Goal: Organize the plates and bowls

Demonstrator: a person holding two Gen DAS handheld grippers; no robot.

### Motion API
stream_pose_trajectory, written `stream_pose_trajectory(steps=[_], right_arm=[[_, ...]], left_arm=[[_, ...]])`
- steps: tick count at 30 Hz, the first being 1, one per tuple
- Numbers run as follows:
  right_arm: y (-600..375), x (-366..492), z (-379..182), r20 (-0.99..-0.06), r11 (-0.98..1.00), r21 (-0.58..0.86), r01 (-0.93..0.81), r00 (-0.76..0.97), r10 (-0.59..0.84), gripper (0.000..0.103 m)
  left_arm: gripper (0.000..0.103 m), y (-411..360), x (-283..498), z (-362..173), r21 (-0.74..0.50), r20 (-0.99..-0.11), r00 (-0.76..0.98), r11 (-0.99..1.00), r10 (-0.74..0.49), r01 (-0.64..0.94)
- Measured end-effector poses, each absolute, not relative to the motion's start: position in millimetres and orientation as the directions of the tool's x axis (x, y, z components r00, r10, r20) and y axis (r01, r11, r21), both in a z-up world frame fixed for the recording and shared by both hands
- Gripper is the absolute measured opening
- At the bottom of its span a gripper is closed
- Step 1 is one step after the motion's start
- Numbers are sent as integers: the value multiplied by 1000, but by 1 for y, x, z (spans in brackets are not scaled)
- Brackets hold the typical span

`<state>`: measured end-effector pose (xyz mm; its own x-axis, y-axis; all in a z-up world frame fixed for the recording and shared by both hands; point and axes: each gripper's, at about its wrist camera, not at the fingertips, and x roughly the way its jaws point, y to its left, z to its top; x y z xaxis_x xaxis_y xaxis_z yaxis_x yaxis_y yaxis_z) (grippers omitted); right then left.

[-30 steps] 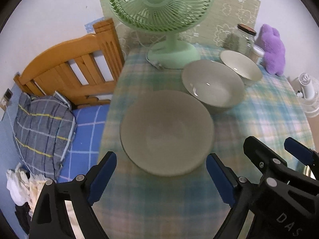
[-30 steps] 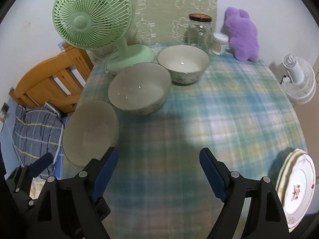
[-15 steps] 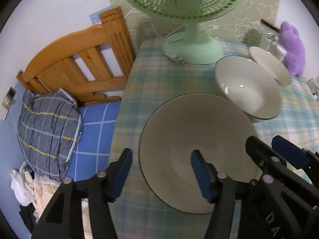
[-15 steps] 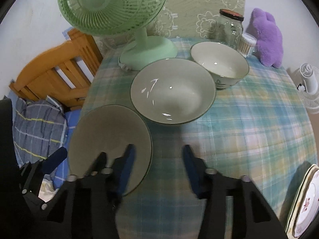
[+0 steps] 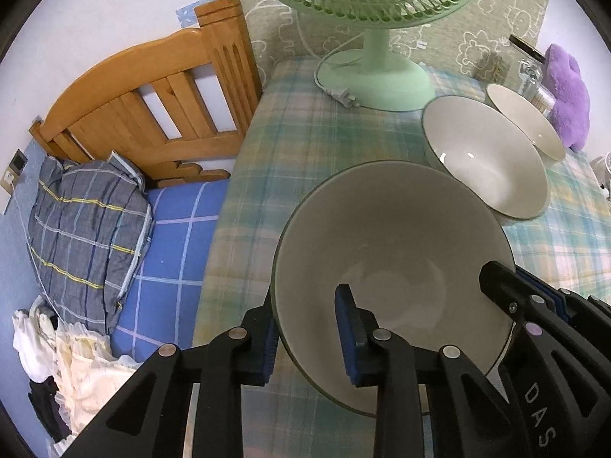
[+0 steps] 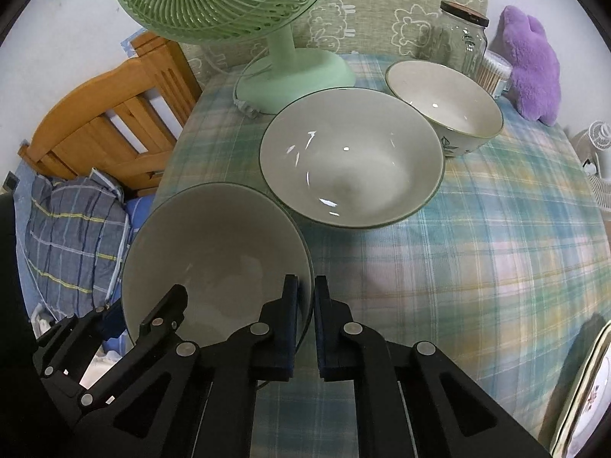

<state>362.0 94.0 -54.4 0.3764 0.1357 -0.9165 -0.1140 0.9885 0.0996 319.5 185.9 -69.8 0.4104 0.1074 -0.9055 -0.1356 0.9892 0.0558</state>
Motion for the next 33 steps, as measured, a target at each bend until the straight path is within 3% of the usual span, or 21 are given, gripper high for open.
stream_pose_trajectory(steps=[33], right_arm=[[-66,248,-31,-934,999,36,-12,356,38,11]], left_arm=[[26,30,220,-57,8,-917,399,1000,8,-1]])
